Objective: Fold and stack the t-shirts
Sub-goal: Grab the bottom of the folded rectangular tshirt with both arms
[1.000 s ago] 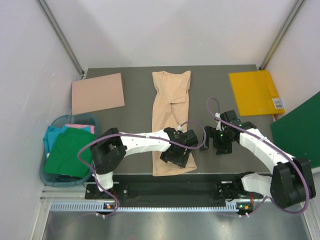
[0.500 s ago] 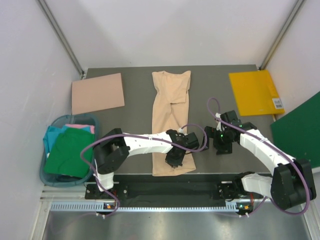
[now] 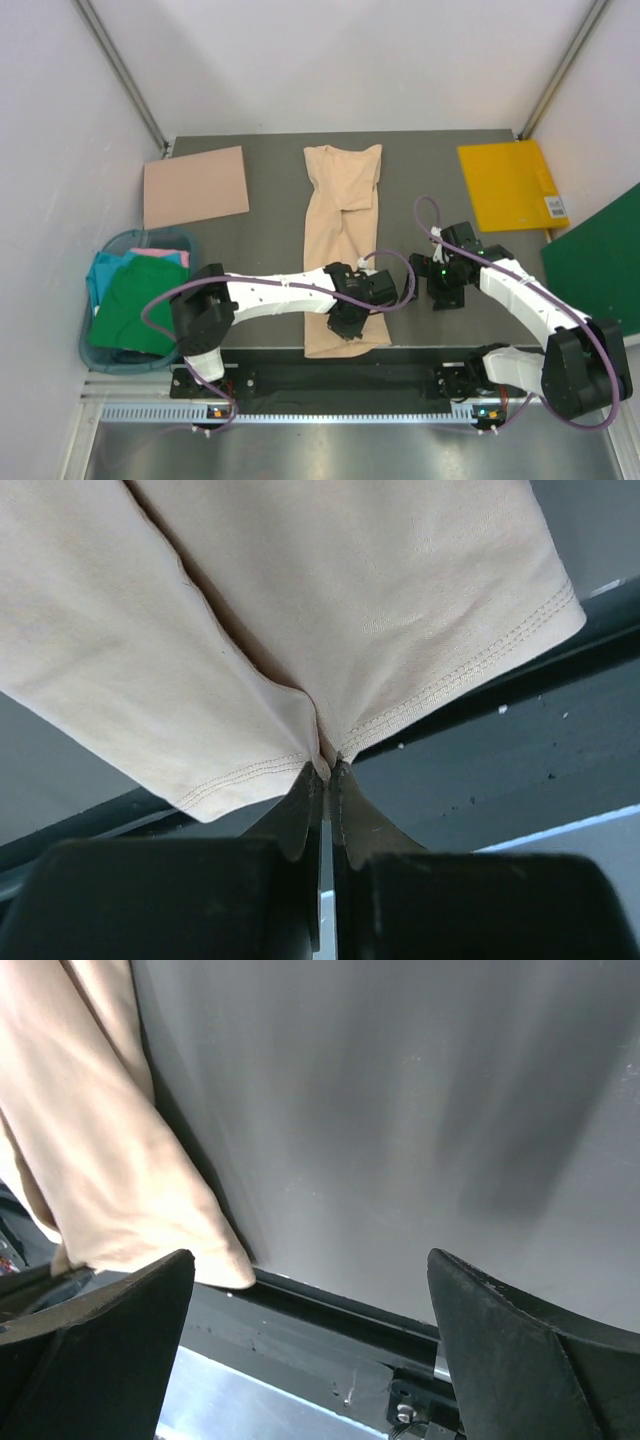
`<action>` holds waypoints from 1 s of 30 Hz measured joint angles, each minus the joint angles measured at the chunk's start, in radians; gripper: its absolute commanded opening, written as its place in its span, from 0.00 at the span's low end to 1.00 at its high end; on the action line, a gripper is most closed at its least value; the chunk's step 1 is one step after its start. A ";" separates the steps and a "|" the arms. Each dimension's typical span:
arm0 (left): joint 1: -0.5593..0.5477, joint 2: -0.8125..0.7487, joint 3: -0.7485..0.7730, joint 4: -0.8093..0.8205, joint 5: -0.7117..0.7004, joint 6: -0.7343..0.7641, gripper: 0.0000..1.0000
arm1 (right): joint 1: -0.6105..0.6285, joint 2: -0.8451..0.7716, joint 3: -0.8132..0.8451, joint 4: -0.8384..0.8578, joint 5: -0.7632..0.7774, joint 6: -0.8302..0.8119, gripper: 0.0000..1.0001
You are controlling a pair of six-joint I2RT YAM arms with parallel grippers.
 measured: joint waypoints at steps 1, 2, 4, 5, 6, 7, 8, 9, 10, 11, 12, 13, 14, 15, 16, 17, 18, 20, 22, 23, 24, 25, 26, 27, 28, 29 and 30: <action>-0.010 0.000 0.000 -0.006 0.000 0.000 0.02 | 0.000 0.000 0.000 0.000 -0.003 0.000 1.00; -0.020 0.000 0.000 -0.014 0.000 0.000 0.01 | 0.000 0.000 0.000 -0.001 -0.007 0.000 1.00; -0.034 -0.001 0.000 -0.033 0.000 -0.004 0.00 | 0.000 -0.001 0.000 -0.005 -0.021 0.000 1.00; -0.038 -0.002 0.000 -0.042 0.000 -0.006 0.03 | 0.000 -0.004 0.000 -0.008 -0.029 0.000 1.00; -0.040 -0.004 0.000 -0.051 0.000 -0.009 0.24 | 0.000 -0.008 0.000 -0.009 -0.034 0.000 1.00; -0.040 -0.010 0.000 -0.061 0.000 -0.012 0.61 | 0.000 -0.017 -0.002 -0.008 -0.045 0.000 1.00; -0.039 -0.016 0.000 -0.071 -0.002 -0.016 0.68 | 0.002 -0.024 -0.005 -0.008 -0.050 0.000 1.00; -0.039 -0.026 0.000 -0.085 -0.006 -0.017 0.73 | 0.002 -0.033 -0.010 -0.009 -0.058 0.000 0.99; -0.039 -0.035 0.000 -0.102 -0.011 -0.026 0.78 | 0.002 -0.042 -0.017 -0.010 -0.068 0.000 1.00; -0.042 -0.046 0.000 -0.123 -0.020 -0.032 0.84 | 0.003 -0.053 -0.024 -0.010 -0.078 0.000 1.00; -0.045 -0.058 0.000 -0.146 -0.034 -0.042 0.88 | 0.006 -0.061 -0.031 -0.010 -0.088 0.002 1.00; -0.048 -0.073 0.000 -0.169 -0.053 -0.055 0.93 | 0.011 -0.074 -0.043 -0.009 -0.103 0.004 1.00; -0.053 -0.096 0.000 -0.191 -0.076 -0.068 0.99 | 0.018 -0.087 -0.051 -0.010 -0.114 0.011 1.00; -0.055 -0.119 0.000 -0.208 -0.094 -0.084 0.99 | 0.026 -0.100 -0.059 -0.012 -0.126 0.016 0.99; -0.058 -0.155 0.000 -0.225 -0.117 -0.107 0.99 | 0.038 -0.119 -0.071 -0.010 -0.141 0.025 0.98; -0.058 -0.208 -0.011 -0.227 -0.144 -0.135 0.99 | 0.050 -0.140 -0.084 -0.008 -0.157 0.039 0.97; -0.058 -0.266 -0.031 -0.225 -0.164 -0.164 0.99 | 0.063 -0.162 -0.098 -0.003 -0.174 0.056 0.95; -0.052 -0.420 -0.114 -0.206 -0.188 -0.225 0.99 | 0.090 -0.206 -0.138 0.019 -0.203 0.094 0.93; -0.040 -0.584 -0.235 -0.196 -0.189 -0.301 0.99 | 0.119 -0.245 -0.189 0.047 -0.228 0.141 0.90; -0.034 -0.658 -0.308 -0.179 -0.184 -0.341 0.99 | 0.132 -0.255 -0.208 0.058 -0.236 0.161 0.88; -0.030 -0.717 -0.377 -0.166 -0.176 -0.378 0.99 | 0.152 -0.264 -0.232 0.076 -0.242 0.190 0.87; -0.029 -0.755 -0.429 -0.157 -0.165 -0.404 0.99 | 0.165 -0.266 -0.246 0.089 -0.246 0.207 0.86; -0.029 -0.795 -0.499 -0.128 -0.152 -0.440 0.99 | 0.185 -0.266 -0.262 0.105 -0.249 0.233 0.85; -0.029 -0.806 -0.536 -0.114 -0.142 -0.460 0.99 | 0.200 -0.262 -0.269 0.115 -0.248 0.248 0.84; -0.027 -0.808 -0.567 -0.102 -0.133 -0.480 0.99 | 0.217 -0.256 -0.275 0.128 -0.245 0.262 0.84; -0.025 -0.788 -0.583 -0.088 -0.122 -0.495 0.99 | 0.236 -0.243 -0.275 0.140 -0.243 0.279 0.83; -0.024 -0.765 -0.584 -0.074 -0.116 -0.499 0.99 | 0.247 -0.233 -0.275 0.153 -0.240 0.291 0.83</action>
